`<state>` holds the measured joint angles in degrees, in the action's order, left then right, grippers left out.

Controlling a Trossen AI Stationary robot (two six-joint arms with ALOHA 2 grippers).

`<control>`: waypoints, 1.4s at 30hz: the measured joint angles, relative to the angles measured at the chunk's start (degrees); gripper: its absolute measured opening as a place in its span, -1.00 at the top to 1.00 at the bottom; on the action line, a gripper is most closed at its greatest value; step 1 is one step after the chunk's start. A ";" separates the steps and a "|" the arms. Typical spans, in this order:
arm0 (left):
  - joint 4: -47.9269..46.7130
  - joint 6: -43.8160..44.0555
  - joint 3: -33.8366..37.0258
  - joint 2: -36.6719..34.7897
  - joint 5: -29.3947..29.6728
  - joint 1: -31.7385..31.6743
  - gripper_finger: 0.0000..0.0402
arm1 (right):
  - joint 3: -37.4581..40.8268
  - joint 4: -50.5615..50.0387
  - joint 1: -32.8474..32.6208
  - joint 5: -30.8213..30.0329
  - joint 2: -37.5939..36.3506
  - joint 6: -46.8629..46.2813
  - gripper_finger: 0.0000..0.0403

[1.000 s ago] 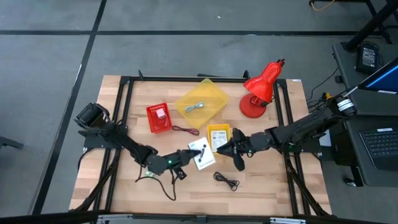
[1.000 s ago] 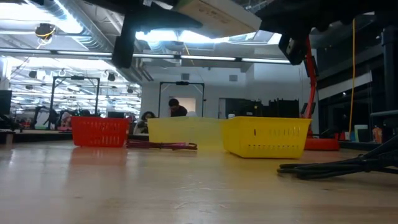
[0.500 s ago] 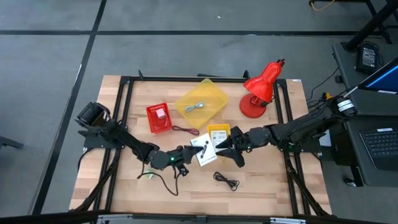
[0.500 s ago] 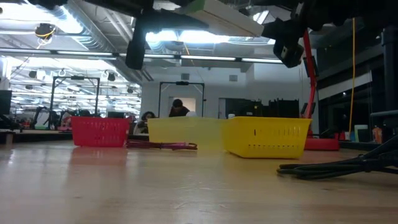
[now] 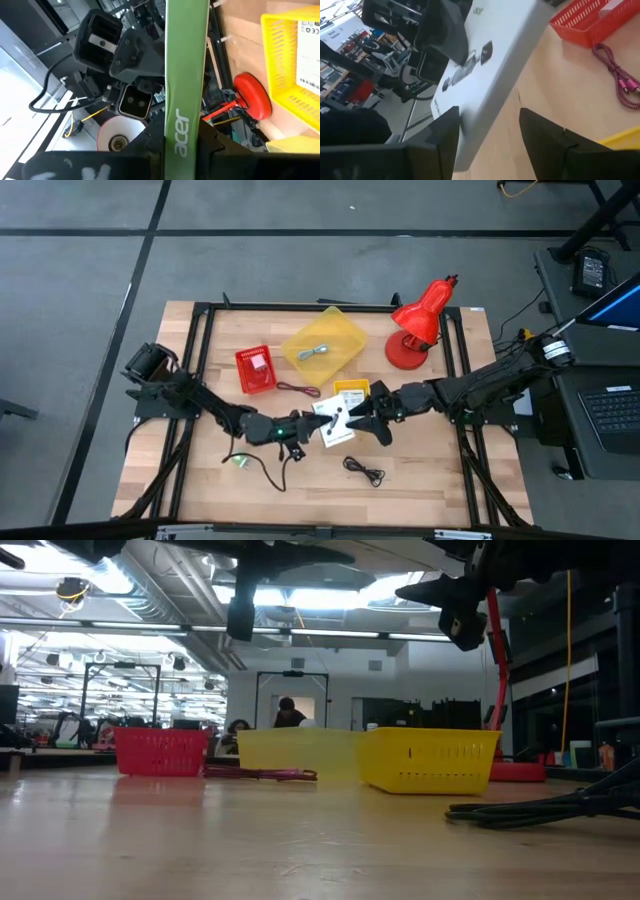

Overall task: Pick and place items into bin
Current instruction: Stack the white box on top of the white box

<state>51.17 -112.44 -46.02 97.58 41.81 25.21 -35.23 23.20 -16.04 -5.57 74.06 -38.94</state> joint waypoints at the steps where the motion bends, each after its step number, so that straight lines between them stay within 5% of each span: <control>1: 0.00 0.07 0.00 0.00 -0.63 -0.27 0.79 | -0.03 0.05 0.26 0.01 0.00 0.00 0.07; 7: 0.14 0.57 0.00 0.00 -1.70 -1.92 0.79 | -0.03 1.38 1.10 1.19 0.02 -1.29 0.15; 17: -0.14 -0.84 0.11 0.00 -6.46 -5.58 0.79 | 0.10 0.97 1.84 4.31 -0.02 -3.10 0.82; 24: 0.55 5.60 0.08 0.00 -4.50 -3.34 0.42 | 0.01 1.56 2.21 4.33 0.07 -0.66 0.88; 28: 1.59 10.30 -0.04 0.02 2.59 -1.56 0.25 | -0.10 1.99 2.45 4.12 0.09 0.75 0.88; 37: 0.75 16.82 0.16 -2.14 10.70 2.56 0.33 | -0.29 2.93 2.43 4.37 0.09 0.40 0.89; 42: -0.14 30.51 3.99 -7.16 9.10 3.95 0.39 | -0.46 2.33 2.43 4.17 -0.66 1.58 0.89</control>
<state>51.03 -81.93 -42.03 90.42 50.91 29.16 -35.70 25.52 -13.61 -1.40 73.40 -37.36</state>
